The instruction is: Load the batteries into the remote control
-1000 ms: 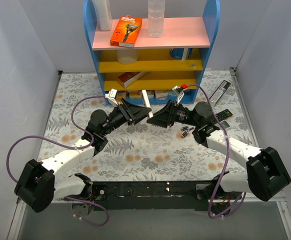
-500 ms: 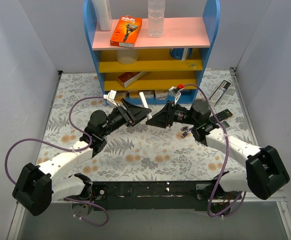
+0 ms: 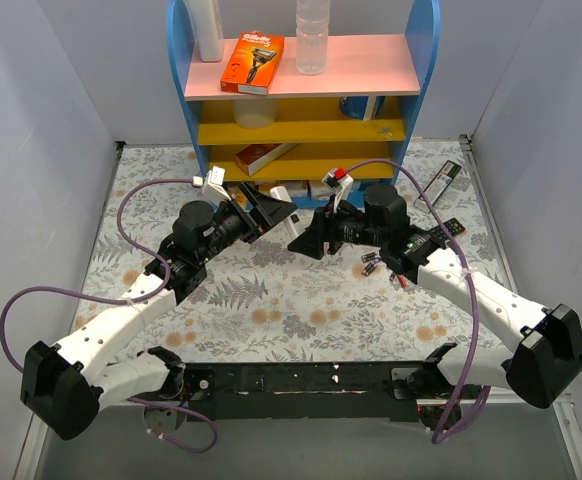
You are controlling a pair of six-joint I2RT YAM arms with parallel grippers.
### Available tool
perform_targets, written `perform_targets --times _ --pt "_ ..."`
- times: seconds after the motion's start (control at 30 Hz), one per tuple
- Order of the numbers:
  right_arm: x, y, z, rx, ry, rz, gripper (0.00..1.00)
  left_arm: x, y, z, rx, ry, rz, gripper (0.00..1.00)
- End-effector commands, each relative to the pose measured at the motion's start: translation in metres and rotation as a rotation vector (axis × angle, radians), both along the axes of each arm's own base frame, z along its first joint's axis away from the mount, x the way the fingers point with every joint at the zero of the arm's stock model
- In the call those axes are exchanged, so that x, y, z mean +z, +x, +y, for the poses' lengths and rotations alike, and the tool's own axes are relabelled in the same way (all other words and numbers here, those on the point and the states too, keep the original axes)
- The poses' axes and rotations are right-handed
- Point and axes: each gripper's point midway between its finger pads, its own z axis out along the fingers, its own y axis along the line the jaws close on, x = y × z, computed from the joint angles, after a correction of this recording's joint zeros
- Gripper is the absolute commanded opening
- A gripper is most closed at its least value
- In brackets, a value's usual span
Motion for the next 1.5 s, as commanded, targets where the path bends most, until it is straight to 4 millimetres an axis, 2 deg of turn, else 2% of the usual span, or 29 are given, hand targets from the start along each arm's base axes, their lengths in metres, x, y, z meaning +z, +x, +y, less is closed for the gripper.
perform_targets --times 0.0,0.27,0.4,0.47,0.87,0.97,1.0,1.07,1.13,1.17,1.2,1.23,1.27,1.3,1.37,1.43,1.47 --pt "0.004 0.008 -0.006 -0.069 -0.124 -0.115 0.01 -0.002 0.008 0.004 0.050 0.036 0.041 0.98" --pt "-0.005 0.003 -0.002 -0.115 -0.240 -0.178 0.01 -0.017 0.015 0.004 0.086 0.040 0.118 0.98" --pt "-0.009 0.000 0.000 -0.123 -0.294 -0.208 0.01 -0.019 0.015 0.006 0.100 0.033 0.128 0.90" --pt "-0.011 -0.002 0.002 -0.124 -0.319 -0.226 0.01 -0.028 0.014 0.008 0.110 0.052 0.158 0.83" --pt "-0.026 -0.010 0.011 -0.133 -0.405 -0.260 0.01 -0.043 0.007 0.012 0.107 0.069 0.210 0.49" --pt "-0.028 -0.011 0.013 -0.131 -0.413 -0.262 0.01 -0.047 0.004 0.015 0.113 0.071 0.221 0.36" --pt "-0.030 -0.012 0.013 -0.126 -0.415 -0.262 0.01 -0.048 0.003 0.015 0.113 0.073 0.224 0.26" --pt "-0.032 -0.014 0.014 -0.114 -0.410 -0.258 0.01 -0.049 0.002 0.017 0.115 0.075 0.220 0.16" --pt "-0.033 -0.016 0.015 -0.111 -0.391 -0.251 0.02 -0.047 0.000 0.018 0.114 0.072 0.206 0.00" --pt "-0.029 -0.019 0.016 -0.104 -0.372 -0.251 0.19 -0.047 0.000 0.019 0.114 0.073 0.201 0.00" --pt "-0.026 -0.020 0.016 -0.106 -0.356 -0.251 0.30 -0.050 -0.002 0.019 0.113 0.075 0.201 0.00" --pt "-0.024 -0.021 0.017 -0.107 -0.335 -0.250 0.41 -0.046 -0.003 0.020 0.111 0.061 0.177 0.00" --pt "-0.019 -0.024 0.018 -0.099 -0.311 -0.249 0.55 -0.044 -0.004 0.021 0.110 0.051 0.166 0.00" --pt "-0.016 -0.025 0.017 -0.107 -0.298 -0.248 0.60 -0.053 -0.007 0.022 0.105 0.054 0.173 0.00" --pt "-0.007 -0.026 0.014 -0.128 -0.252 -0.248 0.69 -0.040 -0.010 0.022 0.098 0.003 0.117 0.00" --pt "0.000 -0.027 0.012 -0.152 -0.212 -0.245 0.72 -0.041 -0.014 0.023 0.085 -0.024 0.092 0.00" --pt "0.005 -0.027 0.008 -0.179 -0.177 -0.236 0.85 -0.037 -0.017 0.024 0.082 -0.037 0.072 0.00"
